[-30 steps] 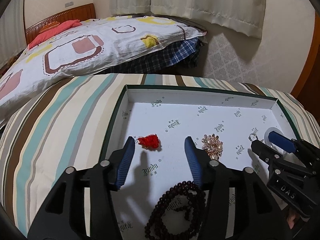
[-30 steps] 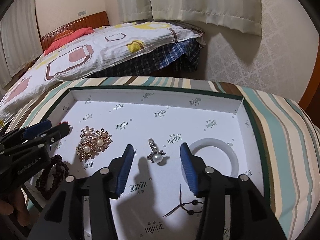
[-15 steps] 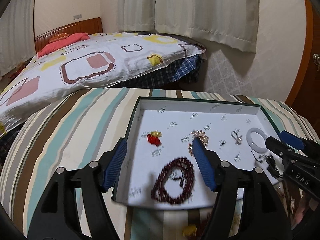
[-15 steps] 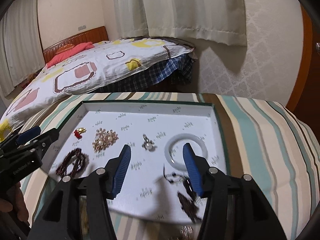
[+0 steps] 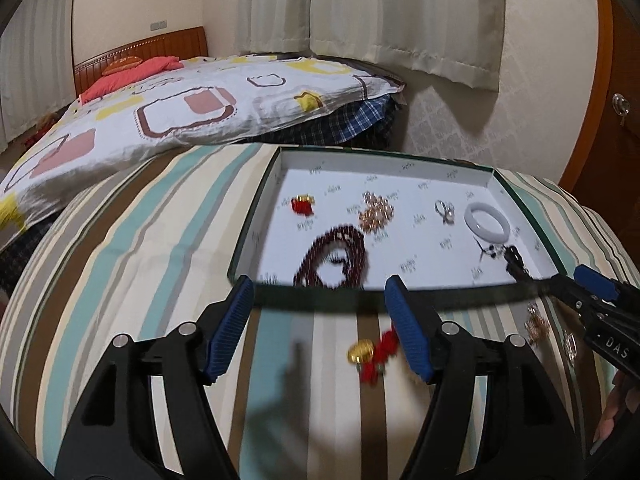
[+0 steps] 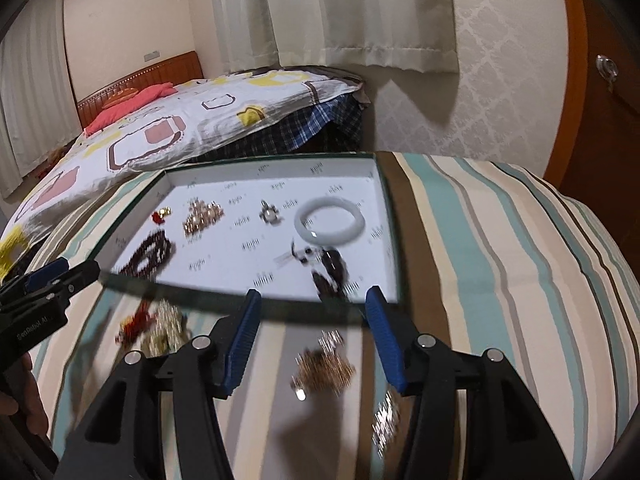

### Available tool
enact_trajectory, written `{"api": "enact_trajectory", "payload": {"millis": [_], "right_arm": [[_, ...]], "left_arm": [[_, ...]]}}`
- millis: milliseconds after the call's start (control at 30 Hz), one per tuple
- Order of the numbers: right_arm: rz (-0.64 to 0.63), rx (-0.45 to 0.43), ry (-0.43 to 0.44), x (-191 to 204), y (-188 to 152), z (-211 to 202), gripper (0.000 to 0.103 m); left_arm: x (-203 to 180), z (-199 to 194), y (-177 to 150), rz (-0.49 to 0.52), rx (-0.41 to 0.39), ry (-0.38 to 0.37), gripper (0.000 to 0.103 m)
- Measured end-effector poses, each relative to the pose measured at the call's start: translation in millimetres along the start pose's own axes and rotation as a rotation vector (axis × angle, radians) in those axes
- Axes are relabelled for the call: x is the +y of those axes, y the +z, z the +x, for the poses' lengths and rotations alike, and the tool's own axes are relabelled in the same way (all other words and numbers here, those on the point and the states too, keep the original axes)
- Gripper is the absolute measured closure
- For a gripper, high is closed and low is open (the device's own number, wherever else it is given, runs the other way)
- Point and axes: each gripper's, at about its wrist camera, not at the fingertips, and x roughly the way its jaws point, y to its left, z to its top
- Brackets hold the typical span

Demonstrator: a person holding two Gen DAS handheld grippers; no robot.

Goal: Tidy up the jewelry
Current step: 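Withdraw both tools from the box toward the remaining jewelry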

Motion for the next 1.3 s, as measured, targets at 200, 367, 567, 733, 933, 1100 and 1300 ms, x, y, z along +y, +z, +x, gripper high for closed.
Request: {"api": "enact_trajectory", "payload": {"millis": [200,367,567,733,933,1100,1300], "right_arm": [[0.016,-0.007,-0.013,-9.2,-23.8,-18.2,0.049],[0.024,0.014,-0.015,-12.2,-35.1,-20.0,0.049],[0.023,0.027,-0.023,-14.6,-40.1,-18.6,0.05],[0.021,0.03,-0.018,-12.8,-39.8,-16.1,0.05],[-0.005,0.061,-0.01,-4.1,-34.2,0.6,0.05],[-0.007,0.115,-0.015,-2.7,-31.0,19.7,0.05],[-0.011,0.139,-0.023,-3.9,-30.0,27.6,0.05]], "left_arm": [[1.8,-16.9,-18.1,0.003,-0.008,0.013,0.037],[5.8,-22.2,-31.6,-0.002,0.014,0.019,0.037],[11.4,-21.7,-39.1,-0.011,0.03,0.026,0.037],[12.0,-21.3,-38.4,-0.01,0.025,0.03,0.037],[13.3,-15.5,-39.0,-0.015,0.039,0.031,0.037],[11.1,-10.0,-37.2,-0.011,0.047,0.028,0.037],[6.3,-2.3,-36.1,-0.007,0.061,0.021,0.037]]}}
